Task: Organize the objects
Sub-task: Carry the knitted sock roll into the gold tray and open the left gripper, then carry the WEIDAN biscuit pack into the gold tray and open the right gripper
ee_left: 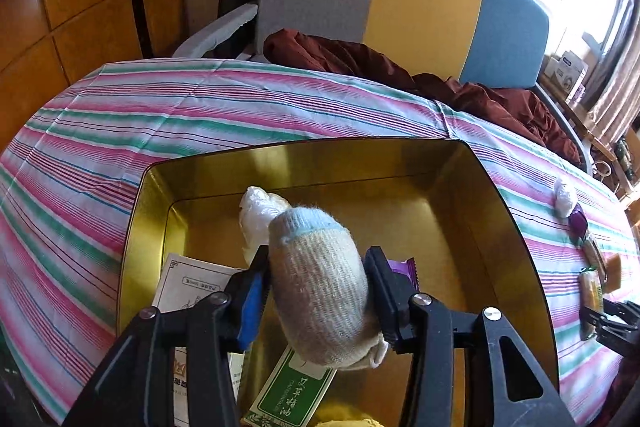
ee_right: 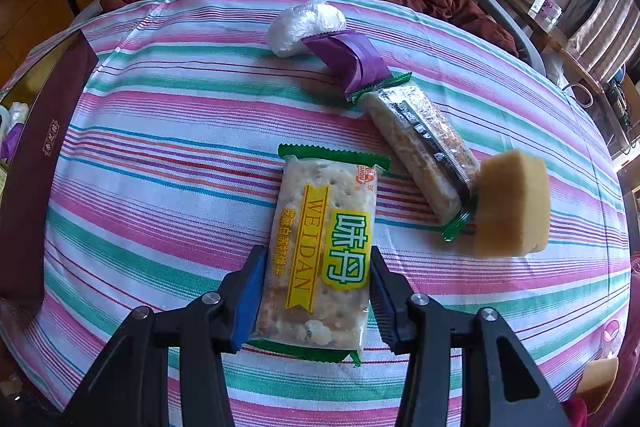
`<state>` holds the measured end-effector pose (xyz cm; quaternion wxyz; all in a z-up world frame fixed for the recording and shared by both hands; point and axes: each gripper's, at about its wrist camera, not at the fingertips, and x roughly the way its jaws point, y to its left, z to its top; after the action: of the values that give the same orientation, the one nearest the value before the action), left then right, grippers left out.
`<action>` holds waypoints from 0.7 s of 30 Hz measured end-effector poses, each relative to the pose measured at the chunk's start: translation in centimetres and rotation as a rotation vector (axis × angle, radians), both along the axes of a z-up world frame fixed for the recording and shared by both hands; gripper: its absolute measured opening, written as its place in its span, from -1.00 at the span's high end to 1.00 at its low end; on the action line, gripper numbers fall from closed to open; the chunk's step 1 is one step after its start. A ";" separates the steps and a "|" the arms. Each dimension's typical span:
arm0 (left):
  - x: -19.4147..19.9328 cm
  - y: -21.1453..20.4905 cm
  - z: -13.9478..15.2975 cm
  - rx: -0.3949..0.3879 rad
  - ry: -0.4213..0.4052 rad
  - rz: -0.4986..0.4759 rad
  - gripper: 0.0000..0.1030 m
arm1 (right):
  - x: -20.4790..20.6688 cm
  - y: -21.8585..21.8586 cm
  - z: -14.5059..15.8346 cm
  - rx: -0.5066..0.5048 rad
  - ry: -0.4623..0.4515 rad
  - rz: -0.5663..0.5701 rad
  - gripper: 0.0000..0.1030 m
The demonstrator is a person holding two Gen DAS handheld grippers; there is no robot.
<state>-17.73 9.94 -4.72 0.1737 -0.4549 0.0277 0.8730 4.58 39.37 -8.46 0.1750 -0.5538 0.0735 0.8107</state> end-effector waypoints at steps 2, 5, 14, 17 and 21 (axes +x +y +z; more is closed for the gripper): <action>0.1 -0.4 0.2 0.000 0.007 0.011 -0.08 | -0.1 0.0 0.0 0.002 -0.001 0.001 0.05; 1.1 -1.2 1.1 0.014 0.034 0.027 -0.14 | 0.0 -0.1 0.1 0.005 -0.001 0.001 0.05; 6.6 -3.8 3.8 0.055 0.142 0.049 -0.17 | 0.3 -1.1 0.4 0.053 0.000 0.004 0.06; 8.5 -4.2 4.4 0.058 0.173 0.044 -0.18 | 0.2 -1.1 0.7 0.038 0.007 -0.001 0.06; 10.5 -4.7 4.9 0.061 0.205 0.032 -0.18 | -0.4 -2.2 2.7 0.012 0.061 0.021 0.06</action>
<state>-7.19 5.26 0.21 0.1696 -0.3583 0.0116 0.9180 4.19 37.17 -5.71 0.1676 -0.5286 0.0680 0.8294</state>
